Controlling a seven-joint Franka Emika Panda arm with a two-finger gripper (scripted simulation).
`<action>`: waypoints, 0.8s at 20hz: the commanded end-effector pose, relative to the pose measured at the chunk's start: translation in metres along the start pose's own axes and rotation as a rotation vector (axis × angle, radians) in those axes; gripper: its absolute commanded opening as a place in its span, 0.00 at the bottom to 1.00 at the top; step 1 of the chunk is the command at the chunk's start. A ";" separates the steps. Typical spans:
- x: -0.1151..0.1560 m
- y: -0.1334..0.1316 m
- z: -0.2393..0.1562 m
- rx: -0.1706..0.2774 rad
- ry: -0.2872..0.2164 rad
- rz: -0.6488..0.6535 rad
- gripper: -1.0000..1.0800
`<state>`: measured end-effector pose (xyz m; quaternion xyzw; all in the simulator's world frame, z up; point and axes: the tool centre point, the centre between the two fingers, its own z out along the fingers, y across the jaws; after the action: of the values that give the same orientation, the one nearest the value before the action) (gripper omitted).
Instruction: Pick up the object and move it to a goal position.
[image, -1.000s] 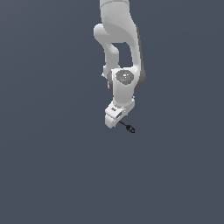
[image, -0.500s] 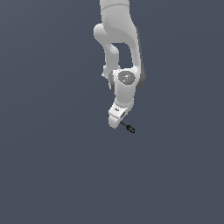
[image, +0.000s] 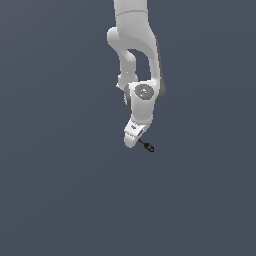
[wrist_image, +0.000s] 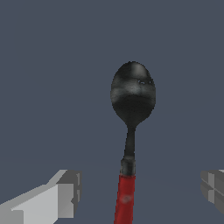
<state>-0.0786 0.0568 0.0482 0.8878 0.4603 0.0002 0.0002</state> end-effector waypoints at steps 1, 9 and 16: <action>0.000 -0.001 0.011 0.001 -0.001 -0.001 0.96; 0.000 -0.001 0.037 0.001 -0.001 -0.004 0.96; 0.000 -0.001 0.038 0.000 -0.001 -0.004 0.00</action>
<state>-0.0802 0.0584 0.0106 0.8862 0.4633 -0.0006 -0.0004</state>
